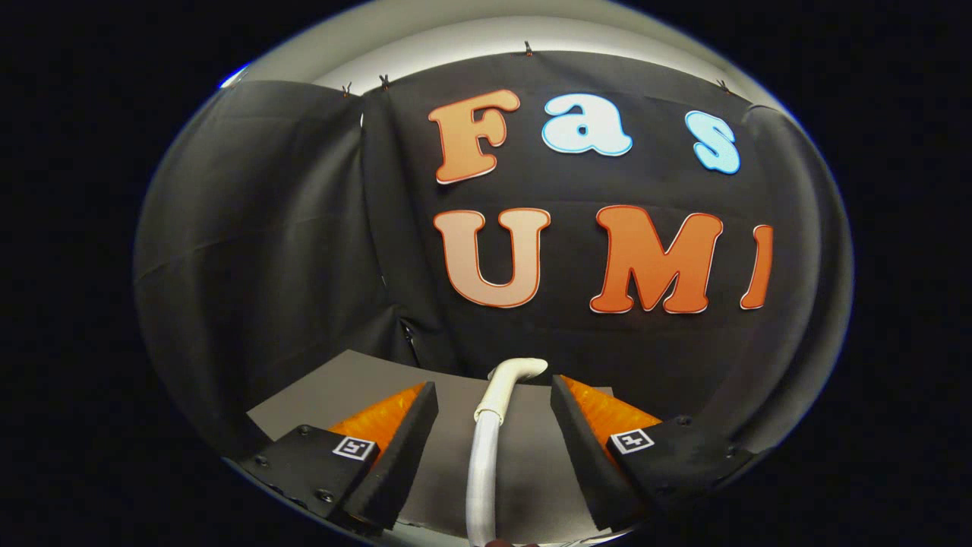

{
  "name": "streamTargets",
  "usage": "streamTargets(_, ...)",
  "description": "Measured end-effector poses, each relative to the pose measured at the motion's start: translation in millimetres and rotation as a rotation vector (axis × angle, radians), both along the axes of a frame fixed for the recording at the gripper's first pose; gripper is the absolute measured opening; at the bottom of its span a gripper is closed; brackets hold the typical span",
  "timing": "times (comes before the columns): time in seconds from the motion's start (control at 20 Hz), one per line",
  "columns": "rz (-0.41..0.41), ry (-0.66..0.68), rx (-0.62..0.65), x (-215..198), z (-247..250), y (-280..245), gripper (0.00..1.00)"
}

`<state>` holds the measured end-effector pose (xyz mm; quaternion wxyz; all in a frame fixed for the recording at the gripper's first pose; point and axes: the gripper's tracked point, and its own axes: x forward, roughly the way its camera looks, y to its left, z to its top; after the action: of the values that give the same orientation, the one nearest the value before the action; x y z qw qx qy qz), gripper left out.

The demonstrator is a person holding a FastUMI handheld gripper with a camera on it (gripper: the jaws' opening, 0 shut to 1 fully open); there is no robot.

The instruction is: Iron the clothes twice with a garment steamer, once on the left side and once on the right side.

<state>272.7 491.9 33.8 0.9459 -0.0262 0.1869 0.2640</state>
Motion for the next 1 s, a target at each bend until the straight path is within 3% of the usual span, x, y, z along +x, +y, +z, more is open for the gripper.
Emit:
streamTargets(0.35, 0.015, 0.098, -0.277, 46, -79, 33, 0.98)
streamTargets(0.65, 0.057, 0.213, -0.359, 53, -120, 46, 0.98)
streamTargets(0.8, 0.067, 0.282, -0.416, 52, -139, 43, 0.94)
streamTargets(1.0, 0.068, 0.332, -0.435, 53, -150, 42, 0.80)
